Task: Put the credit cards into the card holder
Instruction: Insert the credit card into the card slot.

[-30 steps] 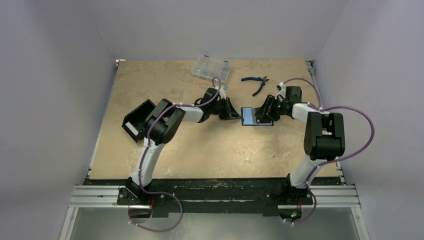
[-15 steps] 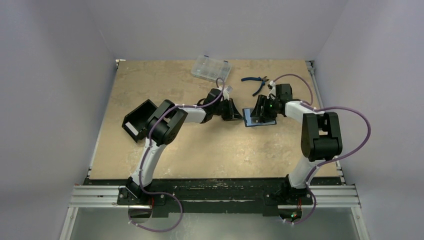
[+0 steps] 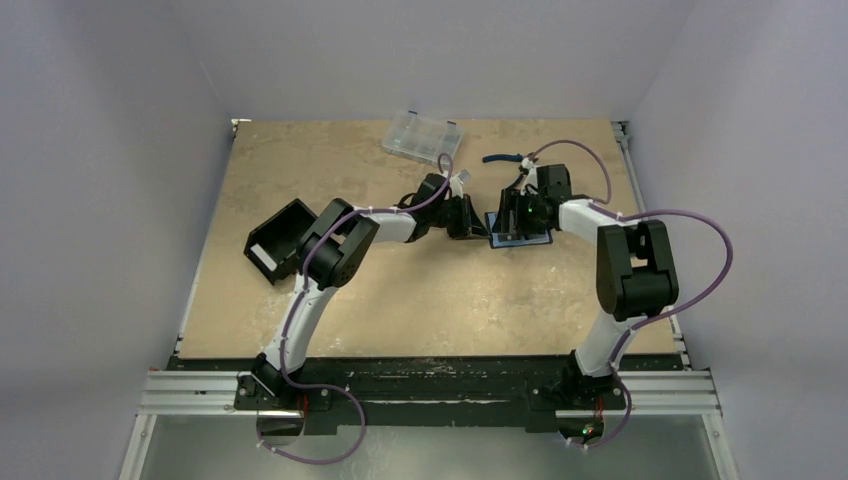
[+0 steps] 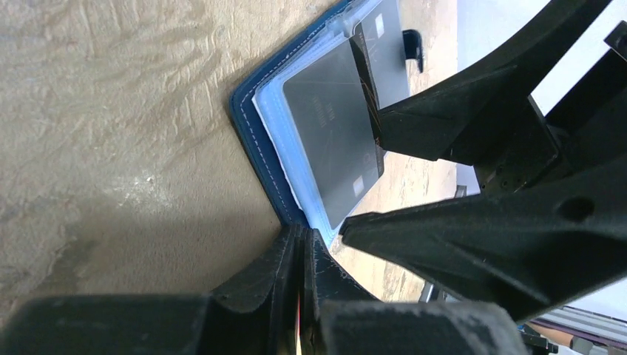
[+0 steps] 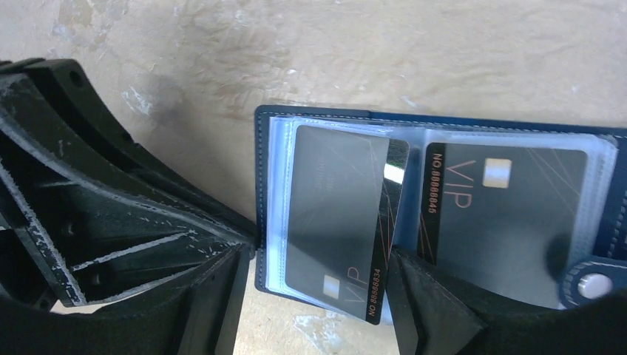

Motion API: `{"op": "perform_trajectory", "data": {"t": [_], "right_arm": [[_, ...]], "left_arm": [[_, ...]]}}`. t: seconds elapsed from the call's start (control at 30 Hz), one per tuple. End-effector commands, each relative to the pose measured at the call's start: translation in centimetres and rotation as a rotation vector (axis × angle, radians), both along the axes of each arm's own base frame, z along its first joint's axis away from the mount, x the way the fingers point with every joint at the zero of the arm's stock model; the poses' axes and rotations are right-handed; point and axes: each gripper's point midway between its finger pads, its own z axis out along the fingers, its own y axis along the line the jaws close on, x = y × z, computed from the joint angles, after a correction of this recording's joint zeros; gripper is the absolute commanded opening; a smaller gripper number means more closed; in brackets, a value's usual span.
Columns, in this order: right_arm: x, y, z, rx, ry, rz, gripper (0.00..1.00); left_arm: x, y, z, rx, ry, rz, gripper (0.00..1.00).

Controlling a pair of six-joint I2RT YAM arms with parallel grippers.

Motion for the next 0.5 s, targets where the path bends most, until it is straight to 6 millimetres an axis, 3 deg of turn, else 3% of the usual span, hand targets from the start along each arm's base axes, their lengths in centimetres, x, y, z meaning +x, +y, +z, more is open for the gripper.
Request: {"op": "perform_trajectory", "data": {"t": [0.0,0.2,0.47], "right_arm": [[-0.5,2.9,0.4,0.003,-0.054,0.12,0.74],[-0.3,0.7,0.5,-0.099,-0.063,0.027,0.75],[0.1,-0.6,3.8,-0.095,-0.101,-0.103,0.8]], "left_arm": [[0.3,-0.6,-0.8,0.025,-0.003,-0.021,0.0],[0.5,0.3,-0.5,0.04,-0.011,-0.012,0.0],[-0.1,2.2,0.4,0.045,-0.011,-0.006,0.0]]}}
